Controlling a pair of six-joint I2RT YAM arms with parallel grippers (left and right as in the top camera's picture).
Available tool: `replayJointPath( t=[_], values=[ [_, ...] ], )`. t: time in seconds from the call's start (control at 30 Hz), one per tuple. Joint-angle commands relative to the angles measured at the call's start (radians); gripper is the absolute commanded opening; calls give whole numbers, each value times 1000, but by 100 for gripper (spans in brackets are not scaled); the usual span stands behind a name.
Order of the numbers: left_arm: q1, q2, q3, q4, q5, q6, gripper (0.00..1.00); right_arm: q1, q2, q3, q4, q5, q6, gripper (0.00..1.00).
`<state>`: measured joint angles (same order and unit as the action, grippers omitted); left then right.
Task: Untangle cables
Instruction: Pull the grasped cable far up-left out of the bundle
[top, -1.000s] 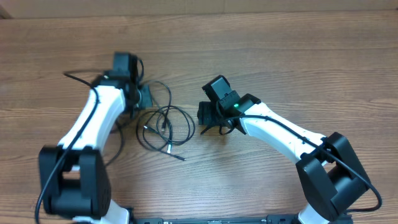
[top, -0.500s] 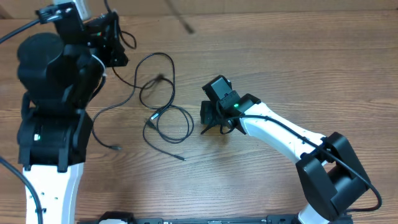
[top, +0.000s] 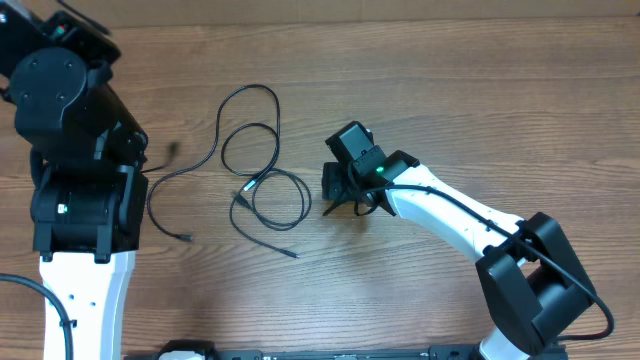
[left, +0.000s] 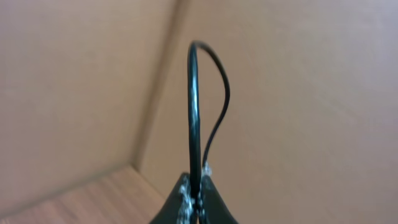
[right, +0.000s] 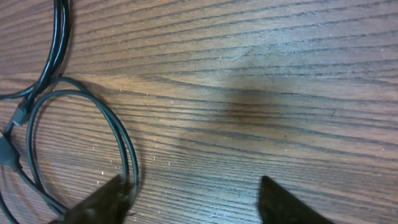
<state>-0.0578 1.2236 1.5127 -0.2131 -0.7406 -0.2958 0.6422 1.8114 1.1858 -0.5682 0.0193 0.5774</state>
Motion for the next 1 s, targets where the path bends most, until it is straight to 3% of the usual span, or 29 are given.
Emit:
replayJointPath(
  t=[0.0,0.1,0.2,0.43,0.73,0.97],
  values=[
    [33,30,17,7,-100,50,4,-2,-2,4,5,14,3,73],
    [58,58,16,-30,-101,83,4,-2,-2,4,7,14,3,77],
    [137,135,16,-60,-6,171,4,-2,-2,4,9,14,3,100],
    [373,341,16,-250,354,170,4,-2,-2,4,9,14,3,100],
    [554,655,16,-408,372,207,4,-2,-2,4,20,13,3,100],
    [628,827,16,-372,373,207,4,-2,-2,4,21,13,3,100]
  ],
)
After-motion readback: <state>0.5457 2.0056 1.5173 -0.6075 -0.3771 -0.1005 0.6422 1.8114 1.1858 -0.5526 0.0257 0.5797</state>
